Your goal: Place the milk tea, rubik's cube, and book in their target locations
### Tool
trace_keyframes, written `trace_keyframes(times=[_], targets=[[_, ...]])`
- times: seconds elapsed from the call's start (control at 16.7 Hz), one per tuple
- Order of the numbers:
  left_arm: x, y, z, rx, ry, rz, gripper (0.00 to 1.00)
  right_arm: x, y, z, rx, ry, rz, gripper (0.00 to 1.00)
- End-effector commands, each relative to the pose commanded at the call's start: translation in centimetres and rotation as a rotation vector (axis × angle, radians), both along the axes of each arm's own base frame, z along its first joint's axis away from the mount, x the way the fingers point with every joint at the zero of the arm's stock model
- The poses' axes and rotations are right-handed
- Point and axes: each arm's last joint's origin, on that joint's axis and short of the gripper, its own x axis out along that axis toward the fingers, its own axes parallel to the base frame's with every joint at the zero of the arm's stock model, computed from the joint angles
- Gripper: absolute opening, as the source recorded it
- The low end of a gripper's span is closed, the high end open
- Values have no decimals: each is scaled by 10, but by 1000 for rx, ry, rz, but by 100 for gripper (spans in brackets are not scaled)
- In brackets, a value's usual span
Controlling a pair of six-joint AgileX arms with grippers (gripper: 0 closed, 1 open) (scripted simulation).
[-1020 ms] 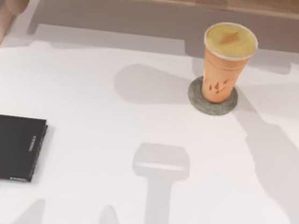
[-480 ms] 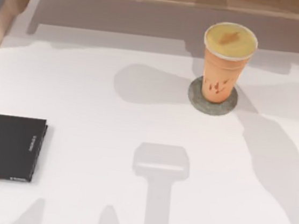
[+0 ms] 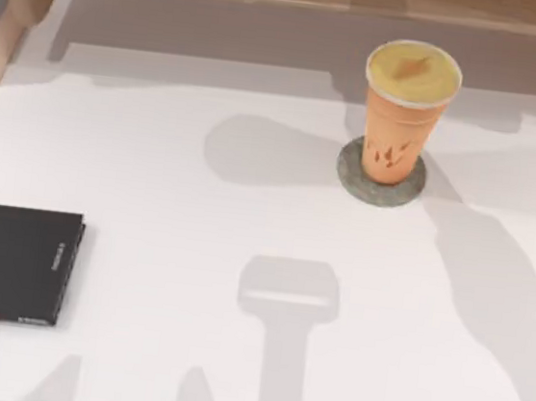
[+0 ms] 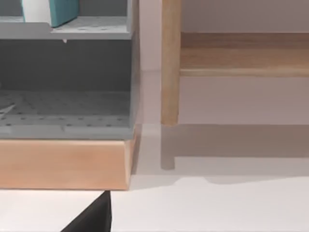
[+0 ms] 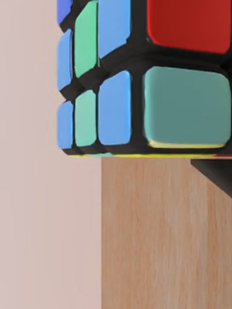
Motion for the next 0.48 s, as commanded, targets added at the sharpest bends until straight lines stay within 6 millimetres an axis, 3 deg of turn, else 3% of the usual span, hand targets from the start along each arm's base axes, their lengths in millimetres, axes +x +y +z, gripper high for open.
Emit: trace_keyframes(times=[0.3, 0.48], targets=[[0, 0, 0, 0, 0, 0, 100, 0, 0, 0, 0, 0, 0, 98], [0, 0, 0, 0, 0, 0, 100, 0, 0, 0, 0, 0, 0, 100]])
